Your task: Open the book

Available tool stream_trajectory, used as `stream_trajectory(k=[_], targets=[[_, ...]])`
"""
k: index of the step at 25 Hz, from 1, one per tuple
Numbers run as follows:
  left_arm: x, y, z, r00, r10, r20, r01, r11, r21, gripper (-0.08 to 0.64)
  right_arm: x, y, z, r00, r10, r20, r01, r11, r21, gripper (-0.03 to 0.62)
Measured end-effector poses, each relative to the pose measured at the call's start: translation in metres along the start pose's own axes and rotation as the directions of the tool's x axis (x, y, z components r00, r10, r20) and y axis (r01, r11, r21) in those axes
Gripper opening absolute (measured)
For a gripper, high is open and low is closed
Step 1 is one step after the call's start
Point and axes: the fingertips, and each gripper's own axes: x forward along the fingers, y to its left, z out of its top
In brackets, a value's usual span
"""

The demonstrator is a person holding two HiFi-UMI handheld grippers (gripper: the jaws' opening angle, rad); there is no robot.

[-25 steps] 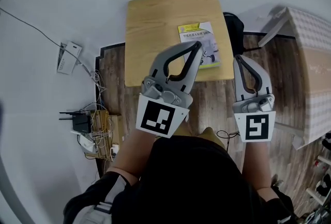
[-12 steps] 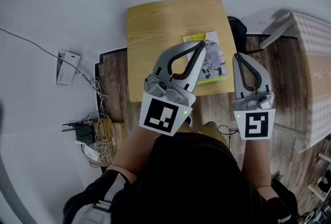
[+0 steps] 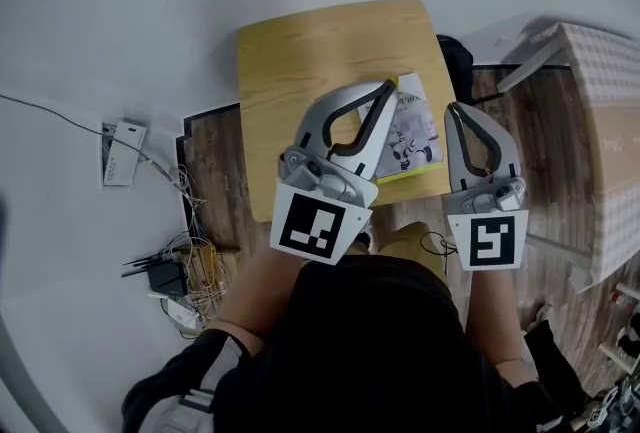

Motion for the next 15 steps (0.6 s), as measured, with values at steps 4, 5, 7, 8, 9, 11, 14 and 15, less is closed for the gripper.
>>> stream_trajectory(k=[4, 5, 7, 8, 9, 11, 14, 15], targets=[[0.006, 0.005, -0.012, 1.0, -0.007, -0.008, 0.007, 1.0, -0.013, 0.006, 0.009, 0.003, -0.008, 1.0, 0.011, -0.017, -0.011, 1.0, -0.001, 0.031], [0.007, 0.008, -0.015, 1.0, -0.004, -0.011, 0.004, 1.0, -0.014, 0.006, 0.011, 0.004, -0.01, 1.0, 0.014, -0.022, -0.014, 1.0, -0.002, 0.031], [0.008, 0.013, -0.023, 1.0, 0.007, -0.023, -0.007, 1.0, -0.023, 0.006, 0.014, 0.003, -0.014, 0.999, 0.018, -0.037, -0.018, 1.0, 0.002, 0.031], [0.01, 0.016, -0.027, 0.999, 0.014, -0.03, -0.015, 0.999, -0.034, 0.006, 0.016, 0.001, -0.017, 0.999, 0.022, -0.042, -0.021, 1.0, 0.004, 0.031], [0.011, 0.017, -0.031, 0.999, 0.02, -0.037, -0.022, 0.999, -0.046, 0.006, 0.019, -0.001, -0.02, 0.999, 0.026, -0.044, -0.026, 1.0, 0.005, 0.031], [0.017, 0.018, -0.037, 0.999, 0.028, -0.047, -0.031, 0.998, -0.059, 0.006, 0.026, -0.004, -0.029, 0.998, 0.041, -0.049, -0.041, 0.999, 0.007, 0.031], [0.027, 0.018, -0.044, 0.997, 0.031, -0.07, -0.035, 0.998, -0.053, 0.006, 0.037, -0.007, -0.045, 0.994, 0.073, -0.086, -0.07, 0.997, 0.031, 0.031], [0.03, 0.019, -0.045, 0.997, 0.031, -0.077, -0.035, 0.998, -0.046, 0.006, 0.04, -0.009, -0.047, 0.993, 0.08, -0.085, -0.076, 0.996, 0.047, 0.031]])
